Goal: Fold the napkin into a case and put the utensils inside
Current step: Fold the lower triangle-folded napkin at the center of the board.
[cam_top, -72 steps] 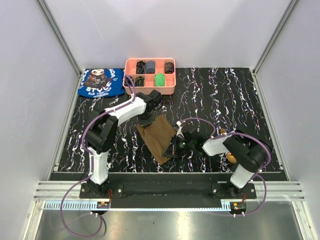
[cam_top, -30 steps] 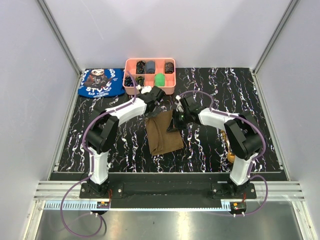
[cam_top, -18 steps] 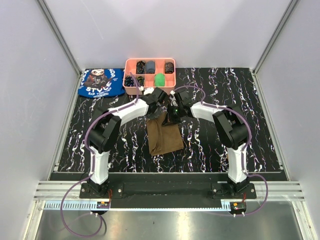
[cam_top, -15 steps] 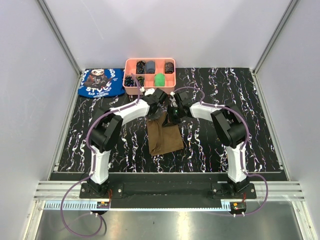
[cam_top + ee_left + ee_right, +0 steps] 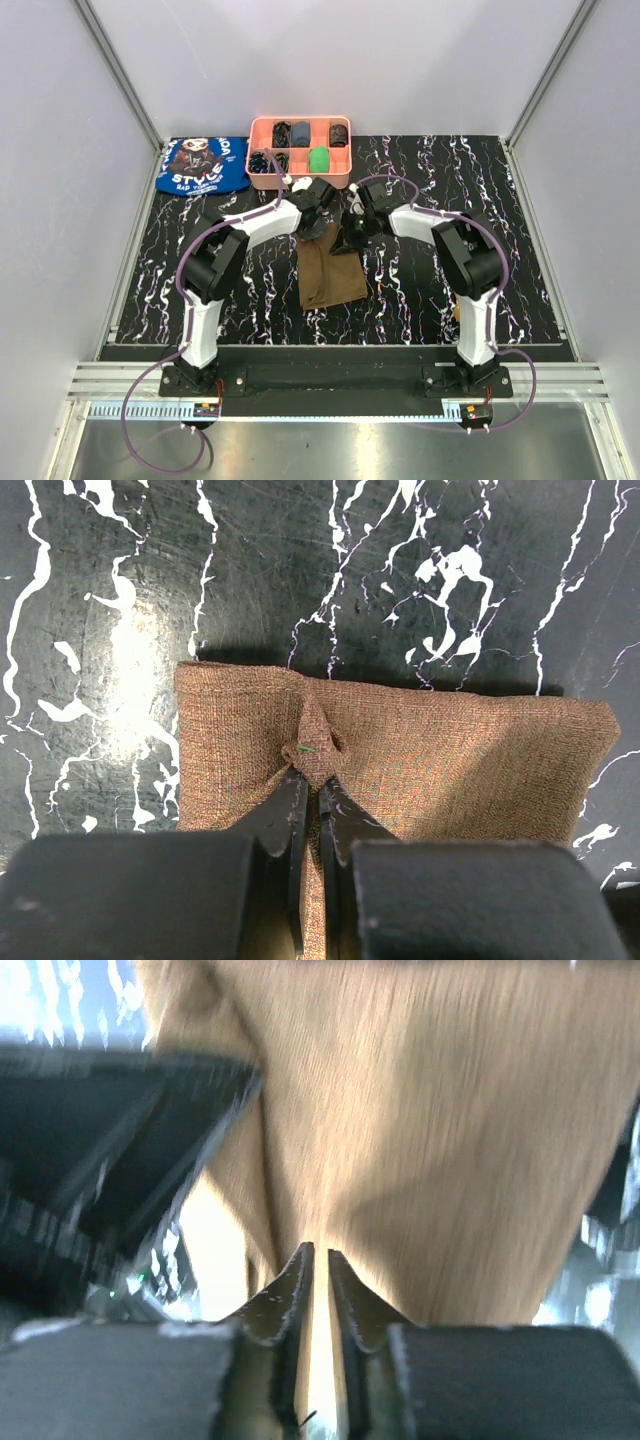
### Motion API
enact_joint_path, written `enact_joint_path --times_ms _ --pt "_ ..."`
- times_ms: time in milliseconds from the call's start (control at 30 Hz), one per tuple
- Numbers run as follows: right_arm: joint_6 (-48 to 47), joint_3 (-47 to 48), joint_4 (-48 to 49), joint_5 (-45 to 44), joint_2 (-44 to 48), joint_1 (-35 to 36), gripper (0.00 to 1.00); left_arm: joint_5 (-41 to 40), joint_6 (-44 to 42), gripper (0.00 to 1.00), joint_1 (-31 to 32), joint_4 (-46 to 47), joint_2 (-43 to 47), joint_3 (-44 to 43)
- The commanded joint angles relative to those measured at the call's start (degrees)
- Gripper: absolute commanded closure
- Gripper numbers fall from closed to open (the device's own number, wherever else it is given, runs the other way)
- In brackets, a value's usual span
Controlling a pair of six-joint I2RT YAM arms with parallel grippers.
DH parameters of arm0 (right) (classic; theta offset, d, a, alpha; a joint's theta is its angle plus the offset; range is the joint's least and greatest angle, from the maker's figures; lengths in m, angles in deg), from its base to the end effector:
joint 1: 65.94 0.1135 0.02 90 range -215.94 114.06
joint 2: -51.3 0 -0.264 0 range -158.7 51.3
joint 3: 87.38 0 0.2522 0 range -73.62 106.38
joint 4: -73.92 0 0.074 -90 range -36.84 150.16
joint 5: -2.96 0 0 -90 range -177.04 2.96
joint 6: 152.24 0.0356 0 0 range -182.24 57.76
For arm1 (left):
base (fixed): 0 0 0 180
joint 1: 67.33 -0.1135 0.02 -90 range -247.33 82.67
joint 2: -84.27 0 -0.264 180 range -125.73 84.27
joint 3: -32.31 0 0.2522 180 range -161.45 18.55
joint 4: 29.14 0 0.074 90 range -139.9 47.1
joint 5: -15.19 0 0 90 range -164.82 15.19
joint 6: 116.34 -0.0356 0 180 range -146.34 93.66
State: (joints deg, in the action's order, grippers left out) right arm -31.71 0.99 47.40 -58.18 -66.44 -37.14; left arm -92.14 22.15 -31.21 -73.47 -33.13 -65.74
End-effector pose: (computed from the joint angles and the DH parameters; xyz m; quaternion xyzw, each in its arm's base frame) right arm 0.3612 0.2182 0.1364 -0.0591 0.9269 0.3476 0.1289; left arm 0.3514 -0.2433 0.1675 -0.1378 0.9533 -0.0430 0.2652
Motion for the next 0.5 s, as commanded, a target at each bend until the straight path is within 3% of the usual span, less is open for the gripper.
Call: enact_joint_path --times_ms 0,100,233,467 --pt "0.9 -5.5 0.4 4.7 8.0 -0.5 0.78 0.4 1.6 0.94 0.4 1.9 -0.1 -1.3" --pt "2.6 -9.9 2.8 7.7 10.4 -0.5 0.72 0.1 3.1 0.94 0.4 1.9 0.1 -1.0" --pt "6.8 -14.3 8.3 13.5 13.1 -0.4 0.54 0.5 4.6 0.94 0.4 1.9 -0.1 -1.0" --pt "10.1 -19.3 14.3 16.1 13.4 2.0 0.32 0.7 5.0 0.94 0.4 1.9 -0.3 -1.3"
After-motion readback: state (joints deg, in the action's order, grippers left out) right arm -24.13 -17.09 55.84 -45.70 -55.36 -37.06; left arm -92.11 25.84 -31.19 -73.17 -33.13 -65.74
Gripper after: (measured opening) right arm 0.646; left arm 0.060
